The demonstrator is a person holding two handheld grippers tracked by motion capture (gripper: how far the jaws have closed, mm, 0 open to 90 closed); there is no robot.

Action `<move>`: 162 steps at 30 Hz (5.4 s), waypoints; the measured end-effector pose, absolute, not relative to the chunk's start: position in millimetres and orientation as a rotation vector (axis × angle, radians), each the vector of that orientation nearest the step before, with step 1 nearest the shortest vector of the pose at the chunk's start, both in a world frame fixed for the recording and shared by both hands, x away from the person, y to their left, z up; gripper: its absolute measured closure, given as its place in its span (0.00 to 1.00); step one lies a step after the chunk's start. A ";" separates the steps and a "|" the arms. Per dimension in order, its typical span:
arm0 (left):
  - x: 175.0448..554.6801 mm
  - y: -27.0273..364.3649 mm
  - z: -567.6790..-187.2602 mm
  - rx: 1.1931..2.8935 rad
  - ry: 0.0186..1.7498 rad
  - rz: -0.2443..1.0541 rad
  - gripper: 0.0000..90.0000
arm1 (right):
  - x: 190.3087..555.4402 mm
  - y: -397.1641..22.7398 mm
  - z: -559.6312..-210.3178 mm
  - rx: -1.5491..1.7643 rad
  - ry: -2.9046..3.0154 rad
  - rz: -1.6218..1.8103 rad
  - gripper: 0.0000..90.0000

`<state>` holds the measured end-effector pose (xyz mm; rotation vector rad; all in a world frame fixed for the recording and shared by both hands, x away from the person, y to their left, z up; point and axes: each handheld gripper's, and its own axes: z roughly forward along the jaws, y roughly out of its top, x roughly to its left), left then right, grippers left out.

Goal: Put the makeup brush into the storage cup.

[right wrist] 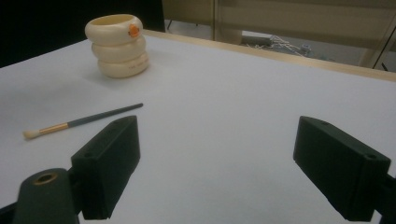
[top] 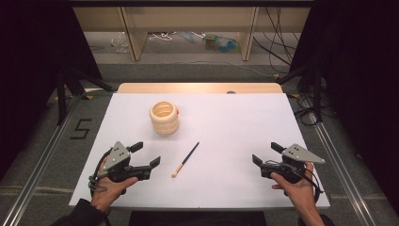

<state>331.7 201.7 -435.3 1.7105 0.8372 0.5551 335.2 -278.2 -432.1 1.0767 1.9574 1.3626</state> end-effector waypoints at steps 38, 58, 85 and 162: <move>339.8 182.3 -431.6 1.779 0.836 0.475 0.18 | 337.7 -276.2 -433.9 1.068 1.979 1.370 0.18; 374.7 142.0 -426.5 2.106 0.869 0.390 0.19 | 335.8 -273.5 -433.4 1.076 2.028 1.353 0.18; 409.5 93.8 -437.2 2.440 0.844 0.288 0.24 | 336.9 -269.1 -435.5 1.059 2.045 1.389 0.18; 441.6 64.2 -459.7 2.749 0.875 0.093 0.66 | 338.1 -264.3 -437.1 1.023 2.081 1.389 0.18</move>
